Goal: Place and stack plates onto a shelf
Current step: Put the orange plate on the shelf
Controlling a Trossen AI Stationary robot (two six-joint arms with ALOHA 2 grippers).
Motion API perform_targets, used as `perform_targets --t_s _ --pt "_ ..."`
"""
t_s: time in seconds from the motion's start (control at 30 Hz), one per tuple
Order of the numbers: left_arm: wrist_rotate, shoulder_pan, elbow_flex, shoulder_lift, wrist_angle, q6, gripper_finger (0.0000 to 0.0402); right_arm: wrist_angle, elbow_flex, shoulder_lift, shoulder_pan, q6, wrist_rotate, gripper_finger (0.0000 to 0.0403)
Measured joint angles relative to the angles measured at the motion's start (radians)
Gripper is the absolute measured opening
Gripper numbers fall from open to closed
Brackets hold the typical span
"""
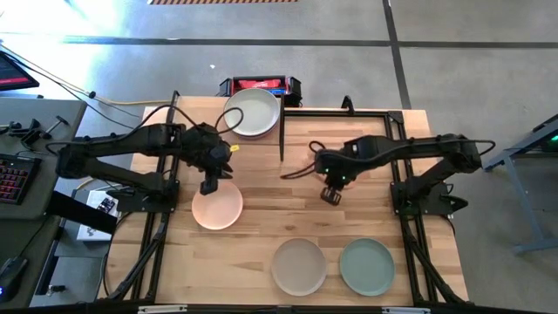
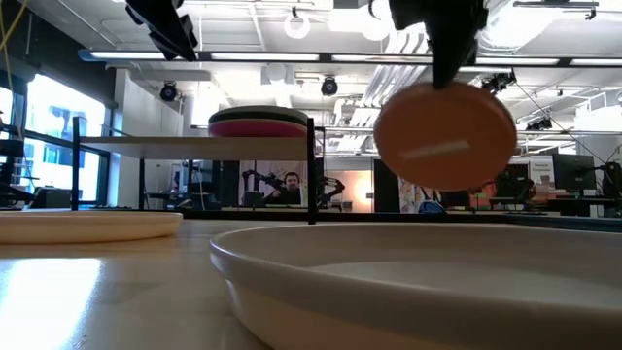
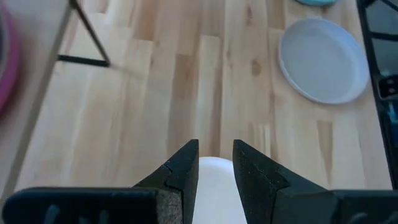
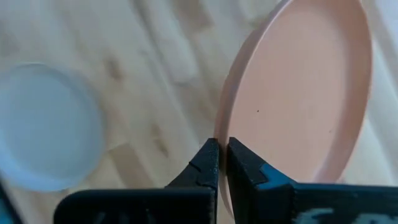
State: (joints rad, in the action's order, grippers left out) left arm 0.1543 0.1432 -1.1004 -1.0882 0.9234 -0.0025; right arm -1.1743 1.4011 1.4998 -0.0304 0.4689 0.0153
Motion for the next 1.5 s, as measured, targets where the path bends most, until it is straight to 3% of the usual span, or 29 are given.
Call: perform_targets --t_s 0.27,0.5,0.93,1.17,1.27,1.5 --pt "0.000 -0.077 0.000 0.000 -0.002 -0.045 0.0087 0.170 0.019 0.000 -0.098 0.003 -0.024 0.0000" --pt "-0.001 -0.100 0.000 -0.019 -0.004 -0.283 0.0087 0.282 0.020 0.000 -0.138 -0.049 -0.024 0.0000" --pt "-0.002 -0.097 0.000 -0.143 -0.004 -0.585 0.0099 0.276 0.020 0.000 -0.143 -0.194 -0.008 0.0000" --pt "0.006 -0.070 0.000 -0.209 -0.011 -0.821 0.0136 0.274 0.019 0.000 -0.143 -0.402 -0.026 0.0000" --pt "0.054 -0.058 0.000 -0.233 -0.012 -0.901 0.0149 0.273 0.019 0.000 -0.152 -0.507 -0.065 0.0000" --pt "0.115 -0.056 0.000 -0.264 -0.093 -1.024 0.0150 0.268 0.019 0.000 -0.200 -0.692 -0.077 0.0000"
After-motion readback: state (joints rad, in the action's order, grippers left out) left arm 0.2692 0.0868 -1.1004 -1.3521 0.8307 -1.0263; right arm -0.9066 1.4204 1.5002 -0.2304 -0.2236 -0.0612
